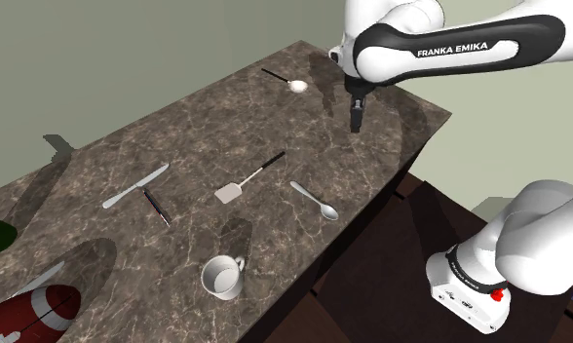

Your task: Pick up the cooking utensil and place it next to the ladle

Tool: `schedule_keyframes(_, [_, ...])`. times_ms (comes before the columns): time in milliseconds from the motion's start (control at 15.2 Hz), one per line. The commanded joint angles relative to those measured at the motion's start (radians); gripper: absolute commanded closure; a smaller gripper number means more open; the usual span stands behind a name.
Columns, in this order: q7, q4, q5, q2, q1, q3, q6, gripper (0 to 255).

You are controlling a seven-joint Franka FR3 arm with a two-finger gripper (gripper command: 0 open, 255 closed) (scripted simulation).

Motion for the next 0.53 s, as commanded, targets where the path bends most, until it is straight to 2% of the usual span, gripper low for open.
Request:
schedule_keyframes(0, [-0.063, 0.035, 0.002, 0.069, 0.010, -0.003, 0.042, 0])
schedule_keyframes(462, [-0.239, 0.177, 0.022, 0.292, 0.051, 0.026, 0.142, 0])
